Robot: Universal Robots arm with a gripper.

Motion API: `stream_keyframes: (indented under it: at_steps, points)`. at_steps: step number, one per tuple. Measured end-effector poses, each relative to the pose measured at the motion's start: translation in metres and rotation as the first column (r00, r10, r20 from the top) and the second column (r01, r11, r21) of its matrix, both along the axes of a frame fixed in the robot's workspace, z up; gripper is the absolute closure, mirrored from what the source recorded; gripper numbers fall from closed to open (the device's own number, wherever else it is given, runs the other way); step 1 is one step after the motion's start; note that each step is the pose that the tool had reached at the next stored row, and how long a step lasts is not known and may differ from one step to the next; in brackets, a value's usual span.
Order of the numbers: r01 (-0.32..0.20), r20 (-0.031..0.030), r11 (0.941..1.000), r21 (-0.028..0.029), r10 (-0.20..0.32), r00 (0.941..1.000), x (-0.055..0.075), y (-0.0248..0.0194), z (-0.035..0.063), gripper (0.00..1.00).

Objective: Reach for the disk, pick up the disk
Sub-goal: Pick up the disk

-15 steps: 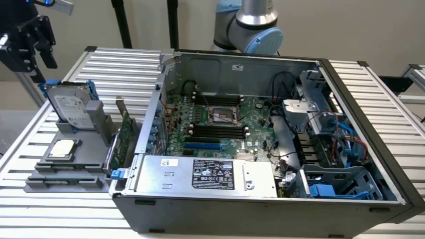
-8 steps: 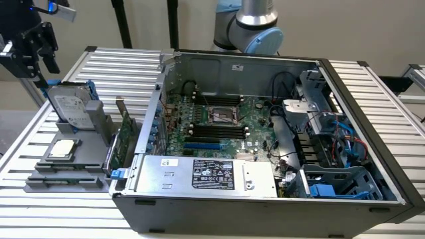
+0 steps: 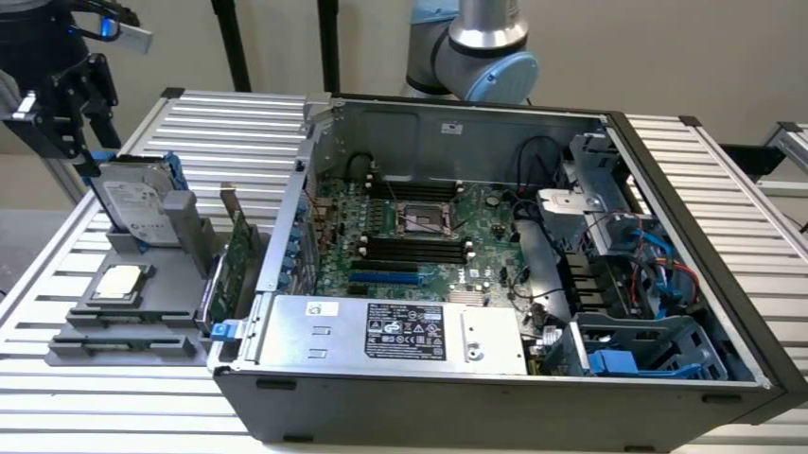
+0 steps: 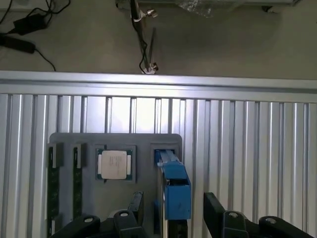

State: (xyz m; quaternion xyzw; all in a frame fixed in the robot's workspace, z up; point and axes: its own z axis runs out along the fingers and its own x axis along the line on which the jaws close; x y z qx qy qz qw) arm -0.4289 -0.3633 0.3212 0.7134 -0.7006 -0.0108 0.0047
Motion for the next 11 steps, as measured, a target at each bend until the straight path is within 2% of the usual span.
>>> stream_keyframes:
  at_steps: [11]
  points:
    - [-0.003,0.0017,1.0000,0.0000,0.003,1.0000,-0.001,-0.0001,-0.0200,0.40]
